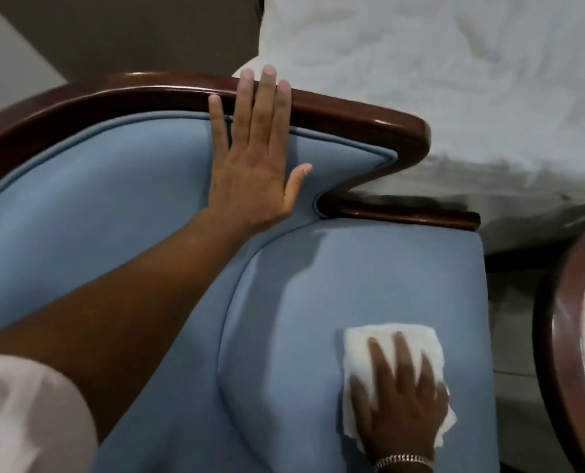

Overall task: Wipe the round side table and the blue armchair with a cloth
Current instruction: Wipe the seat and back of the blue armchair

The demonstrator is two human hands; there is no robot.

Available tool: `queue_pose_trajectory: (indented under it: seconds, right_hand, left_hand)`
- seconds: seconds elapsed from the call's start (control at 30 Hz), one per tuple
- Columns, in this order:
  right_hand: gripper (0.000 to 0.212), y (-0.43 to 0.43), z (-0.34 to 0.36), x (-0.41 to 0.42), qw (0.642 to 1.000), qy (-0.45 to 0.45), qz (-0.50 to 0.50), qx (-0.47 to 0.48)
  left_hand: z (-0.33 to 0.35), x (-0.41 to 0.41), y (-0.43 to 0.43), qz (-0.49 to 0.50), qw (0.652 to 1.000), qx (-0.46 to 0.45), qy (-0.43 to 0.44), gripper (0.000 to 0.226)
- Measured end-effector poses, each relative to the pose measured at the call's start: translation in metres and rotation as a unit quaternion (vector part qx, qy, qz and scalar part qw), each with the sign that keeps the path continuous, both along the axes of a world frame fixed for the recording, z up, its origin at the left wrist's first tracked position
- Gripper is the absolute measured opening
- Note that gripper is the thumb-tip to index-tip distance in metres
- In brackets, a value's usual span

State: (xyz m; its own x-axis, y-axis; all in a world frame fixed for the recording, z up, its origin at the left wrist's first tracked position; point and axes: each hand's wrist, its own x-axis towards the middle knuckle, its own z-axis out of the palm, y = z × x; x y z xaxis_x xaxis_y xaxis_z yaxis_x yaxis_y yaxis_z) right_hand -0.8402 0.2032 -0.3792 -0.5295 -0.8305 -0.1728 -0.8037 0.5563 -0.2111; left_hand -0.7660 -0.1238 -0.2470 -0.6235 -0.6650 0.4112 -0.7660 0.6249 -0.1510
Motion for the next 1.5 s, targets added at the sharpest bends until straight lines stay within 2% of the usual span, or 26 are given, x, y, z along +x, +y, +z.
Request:
queue_pose_trajectory:
  seconds: [0.1, 0.13, 0.17, 0.2, 0.27, 0.3, 0.4, 0.43, 0.47, 0.53, 0.6, 0.63, 0.67, 0.7, 0.77, 0.83, 0.9, 0.97, 1.07, 1.13, 1.2, 1.27, 1.37, 1.43, 1.47, 1.5]
  right_hand:
    - [0.063, -0.058, 0.004, 0.005, 0.987, -0.033, -0.155, -0.016]
    - [0.062, -0.078, 0.004, 0.014, 0.988, -0.05, -0.143, -0.027]
    - [0.058, -0.091, 0.003, 0.024, 0.993, -0.055, -0.092, -0.05]
    - [0.054, -0.089, 0.001, 0.031, 0.996, -0.041, 0.019, -0.074]
    - [0.05, -0.056, -0.001, 0.045, 0.957, 0.016, 0.276, -0.085]
    - [0.052, -0.032, 0.0, 0.04, 0.944, 0.04, 0.318, -0.073]
    - [0.049, 0.035, 0.007, -0.008, 0.985, 0.046, 0.141, -0.089]
    - [0.048, 0.039, 0.008, -0.03, 0.988, 0.055, 0.129, -0.069]
    - [0.05, 0.031, 0.003, -0.053, 0.991, 0.043, 0.126, -0.031]
    - [0.057, -0.012, -0.002, -0.071, 1.0, -0.012, -0.017, -0.012]
    - [0.06, -0.073, -0.002, -0.043, 0.987, -0.004, -0.152, -0.053]
    - [0.063, -0.093, -0.003, -0.022, 0.987, -0.04, -0.15, -0.037]
    - [0.064, -0.107, -0.003, 0.0, 0.994, -0.061, -0.088, -0.023]
    - [0.063, -0.108, -0.005, 0.021, 0.998, -0.053, 0.028, -0.034]
    - [0.054, -0.071, -0.005, 0.054, 0.961, -0.018, 0.267, -0.069]
    - [0.051, -0.005, -0.008, 0.059, 0.925, -0.016, 0.373, -0.073]
    - [0.057, 0.035, -0.007, 0.033, 0.945, -0.025, 0.323, -0.042]
    - [0.061, 0.023, -0.012, 0.009, 0.974, -0.013, 0.221, -0.053]
    - [0.06, -0.074, -0.009, 0.01, 0.996, -0.02, 0.083, -0.041]
    - [0.062, -0.145, -0.009, 0.029, 0.996, -0.066, 0.046, -0.041]
    - [0.065, -0.181, -0.017, 0.06, 0.99, -0.099, 0.093, -0.023]
    - [0.065, -0.172, -0.016, 0.092, 0.975, -0.084, 0.204, -0.033]
    - [0.073, -0.095, -0.006, 0.098, 0.927, -0.028, 0.372, -0.041]
    - [0.064, -0.034, -0.008, 0.076, 0.876, -0.017, 0.478, -0.065]
    - [0.057, -0.008, -0.007, 0.06, 0.864, -0.02, 0.5, -0.065]
    - [0.055, 0.013, -0.003, 0.042, 0.873, -0.028, 0.484, -0.052]
  left_hand:
    - [-0.01, -0.003, -0.002, -0.009, 1.0, -0.015, 0.019, 0.092]
    - [-0.013, -0.003, -0.003, -0.007, 0.999, -0.024, 0.025, 0.092]
    - [-0.015, -0.003, -0.003, -0.007, 0.999, -0.03, 0.032, 0.092]
    - [-0.016, -0.002, -0.003, -0.009, 0.999, -0.033, 0.035, 0.092]
    - [-0.015, 0.0, -0.003, -0.01, 0.999, -0.036, 0.029, 0.092]
    - [-0.013, 0.001, -0.002, -0.007, 0.999, -0.034, 0.026, 0.091]
    - [-0.009, 0.001, 0.002, 0.007, 0.999, -0.014, 0.028, 0.09]
    - [-0.009, 0.0, 0.003, 0.013, 0.999, -0.011, 0.029, 0.089]
    - [-0.011, -0.002, 0.005, 0.015, 0.999, -0.011, 0.029, 0.09]
    - [-0.017, -0.008, 0.006, 0.022, 0.999, -0.023, 0.03, 0.091]
    - [-0.021, -0.013, 0.007, 0.04, 0.998, -0.041, 0.041, 0.092]
    - [-0.022, -0.013, 0.007, 0.048, 0.997, -0.046, 0.048, 0.093]
    - [-0.023, -0.012, 0.006, 0.052, 0.996, -0.049, 0.051, 0.093]
    - [-0.023, -0.012, 0.006, 0.05, 0.996, -0.05, 0.052, 0.093]
    - [-0.019, -0.013, 0.008, 0.051, 0.997, -0.04, 0.048, 0.093]
    - [-0.017, -0.014, 0.011, 0.056, 0.997, -0.021, 0.049, 0.093]
    - [-0.018, -0.014, 0.013, 0.055, 0.997, -0.014, 0.049, 0.093]
    - [-0.019, -0.012, 0.013, 0.051, 0.998, -0.019, 0.042, 0.092]
    - [-0.022, -0.003, 0.005, 0.023, 0.998, -0.042, 0.028, 0.091]
    - [-0.015, 0.012, -0.002, -0.023, 0.998, -0.053, 0.01, 0.091]
    - [-0.01, 0.033, -0.009, -0.057, 0.997, -0.049, -0.017, 0.092]
    - [-0.004, 0.06, -0.009, -0.067, 0.996, -0.033, -0.045, 0.093]
    - [0.011, 0.093, 0.005, -0.059, 0.994, 0.005, -0.087, 0.091]
    - [0.027, 0.115, 0.022, -0.066, 0.989, 0.045, -0.122, 0.088]
    - [0.032, 0.128, 0.028, -0.075, 0.986, 0.06, -0.137, 0.088]
    - [0.037, 0.143, 0.035, -0.084, 0.983, 0.068, -0.15, 0.087]
